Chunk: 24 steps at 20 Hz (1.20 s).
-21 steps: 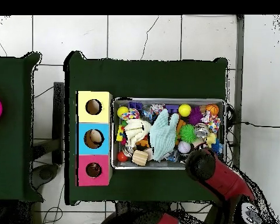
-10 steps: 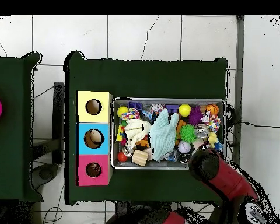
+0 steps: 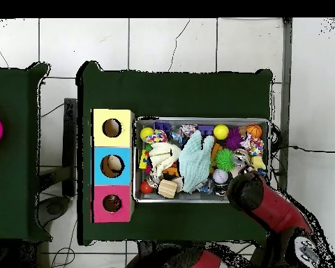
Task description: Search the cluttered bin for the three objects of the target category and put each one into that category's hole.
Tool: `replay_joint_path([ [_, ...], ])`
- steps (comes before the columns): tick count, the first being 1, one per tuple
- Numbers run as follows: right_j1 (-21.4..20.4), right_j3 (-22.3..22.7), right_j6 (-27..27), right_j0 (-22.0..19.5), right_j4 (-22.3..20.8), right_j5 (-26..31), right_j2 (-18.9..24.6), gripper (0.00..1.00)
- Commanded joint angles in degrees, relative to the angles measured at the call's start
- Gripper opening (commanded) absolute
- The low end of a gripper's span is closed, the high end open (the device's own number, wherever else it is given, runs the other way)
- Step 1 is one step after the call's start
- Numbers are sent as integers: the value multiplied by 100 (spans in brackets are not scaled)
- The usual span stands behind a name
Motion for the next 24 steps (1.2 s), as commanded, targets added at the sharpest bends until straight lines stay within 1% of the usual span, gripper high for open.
replay_joint_path([
  [1,-57,-741,-580,-180,-744,646,990,100],
  [3,-149,-780,-607,-182,-914,747,1042,100],
  [6,-334,-670,-688,-202,-1215,803,1227,100],
  [8,-443,-647,-761,-313,-1390,886,1408,100],
  [9,-501,-674,-874,-510,-1500,926,1563,100],
  [10,-533,-668,-900,-577,-1581,948,1656,100],
  [14,-505,-700,-817,-773,-1866,891,1969,100],
  [19,-439,-743,-555,-764,-2031,899,1992,100],
  [21,-471,-761,-543,-787,-2080,996,2016,100],
  [24,-518,-834,-618,-837,-2116,1304,2010,100],
])
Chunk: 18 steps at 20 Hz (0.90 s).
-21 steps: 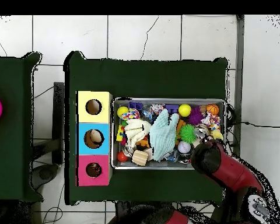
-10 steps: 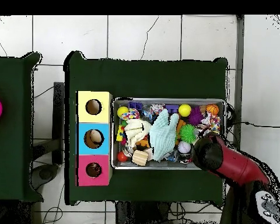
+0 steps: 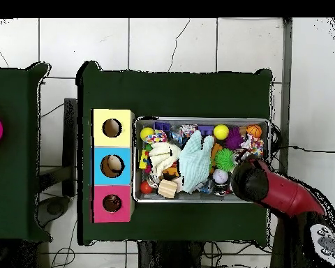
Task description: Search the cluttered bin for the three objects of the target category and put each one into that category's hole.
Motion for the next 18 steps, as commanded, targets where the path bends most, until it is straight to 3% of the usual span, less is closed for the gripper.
replay_joint_path([
  [1,-7,-347,-690,-127,-394,1105,724,100],
  [10,160,-637,-917,-285,-506,2341,795,100],
  [18,393,-887,573,322,-246,2487,-7,100],
])
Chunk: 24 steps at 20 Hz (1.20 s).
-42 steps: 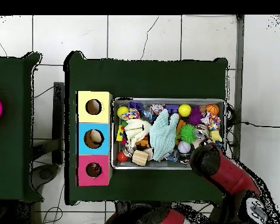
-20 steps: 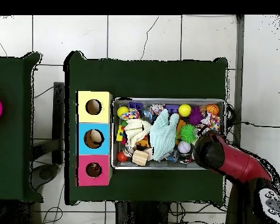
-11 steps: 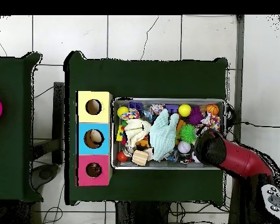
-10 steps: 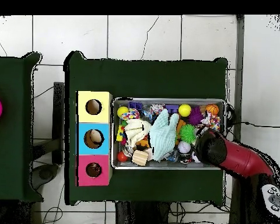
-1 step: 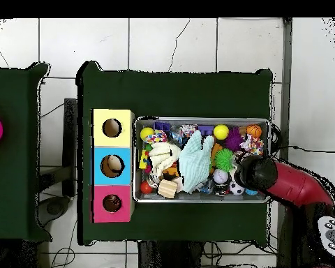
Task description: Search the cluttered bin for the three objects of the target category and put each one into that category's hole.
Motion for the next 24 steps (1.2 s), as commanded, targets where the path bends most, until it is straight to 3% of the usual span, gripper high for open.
replay_joint_path([
  [1,358,-324,739,436,-24,639,-267,100],
  [4,373,-323,1158,693,59,434,-610,100],
  [9,419,-373,1429,952,337,696,-992,100],
  [17,649,-379,1712,1126,878,558,-1340,100],
  [24,709,-156,1825,1098,1437,110,-1414,100],
])
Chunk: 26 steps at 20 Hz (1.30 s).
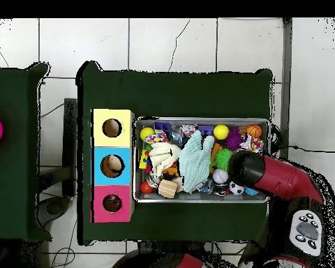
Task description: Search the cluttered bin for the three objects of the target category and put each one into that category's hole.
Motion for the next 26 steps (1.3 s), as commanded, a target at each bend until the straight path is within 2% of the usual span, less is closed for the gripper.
replay_joint_path([
  [1,369,163,1845,30,694,23,-5,100],
  [10,657,306,1811,189,1173,-416,-71,100],
  [18,1002,365,1508,-5,1458,-1024,277,100],
  [26,1136,411,1337,-26,1675,-1273,318,100],
])
